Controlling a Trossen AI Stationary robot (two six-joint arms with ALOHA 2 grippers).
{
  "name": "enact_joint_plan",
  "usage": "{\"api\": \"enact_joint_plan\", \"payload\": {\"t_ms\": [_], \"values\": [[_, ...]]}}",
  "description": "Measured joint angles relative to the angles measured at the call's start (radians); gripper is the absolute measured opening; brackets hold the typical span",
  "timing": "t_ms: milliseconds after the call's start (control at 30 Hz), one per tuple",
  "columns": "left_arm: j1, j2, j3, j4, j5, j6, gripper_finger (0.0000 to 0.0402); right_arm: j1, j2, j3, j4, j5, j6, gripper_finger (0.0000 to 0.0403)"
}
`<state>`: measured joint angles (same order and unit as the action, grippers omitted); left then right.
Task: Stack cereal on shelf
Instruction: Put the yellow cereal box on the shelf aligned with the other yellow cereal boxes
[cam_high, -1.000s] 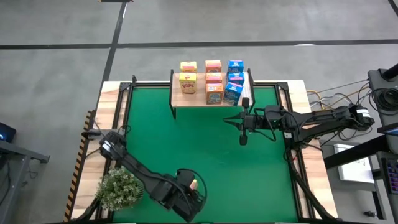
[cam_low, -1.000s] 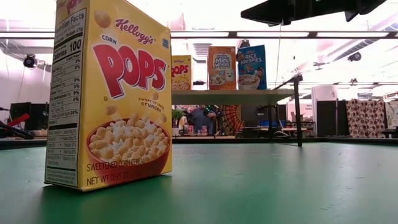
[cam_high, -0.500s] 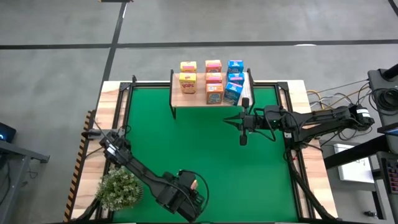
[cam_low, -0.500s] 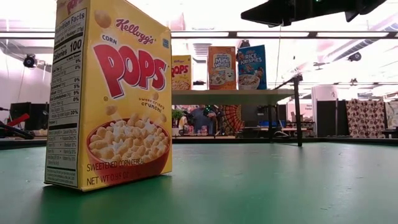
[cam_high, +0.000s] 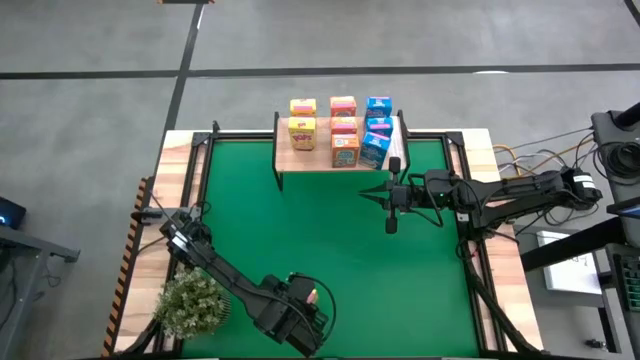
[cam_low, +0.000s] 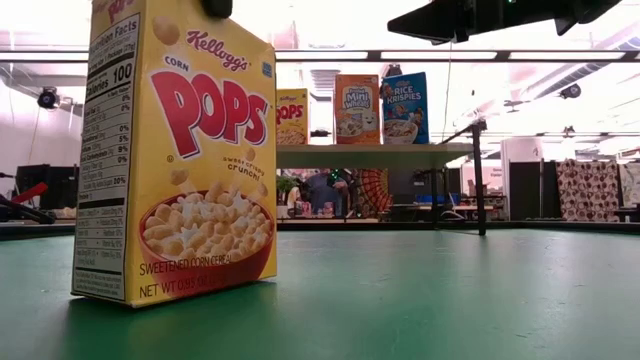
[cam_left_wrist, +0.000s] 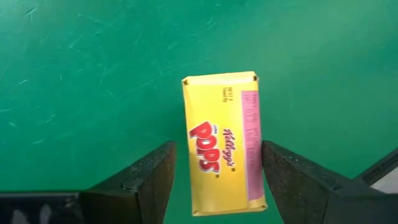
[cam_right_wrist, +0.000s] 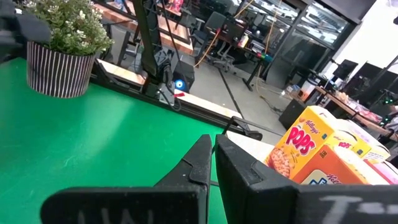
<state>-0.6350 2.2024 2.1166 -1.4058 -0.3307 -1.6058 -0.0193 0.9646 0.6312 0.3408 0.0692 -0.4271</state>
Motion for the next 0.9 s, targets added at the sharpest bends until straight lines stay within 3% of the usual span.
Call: {"api": "enact_joint_plan", "payload": {"t_ms": [533, 700, 900], "values": [[0.0, 0.0, 0.0, 0.007, -0.001, -0.001, 0.017, 0.0, 0.0, 0.0, -0.001, 0.0, 0.0, 0.0013], [0.0, 0.0, 0.0, 0.009, -0.001, -0.003, 0.0177, 0.0, 0.0, 0.0, -0.006, 0.0, 0.0, 0.0013], [0.0, 0.0, -0.001, 0.009, -0.001, -0.004, 0.0215, 0.0, 0.0, 0.0, -0.013, 0.0, 0.0, 0.0013]]}}
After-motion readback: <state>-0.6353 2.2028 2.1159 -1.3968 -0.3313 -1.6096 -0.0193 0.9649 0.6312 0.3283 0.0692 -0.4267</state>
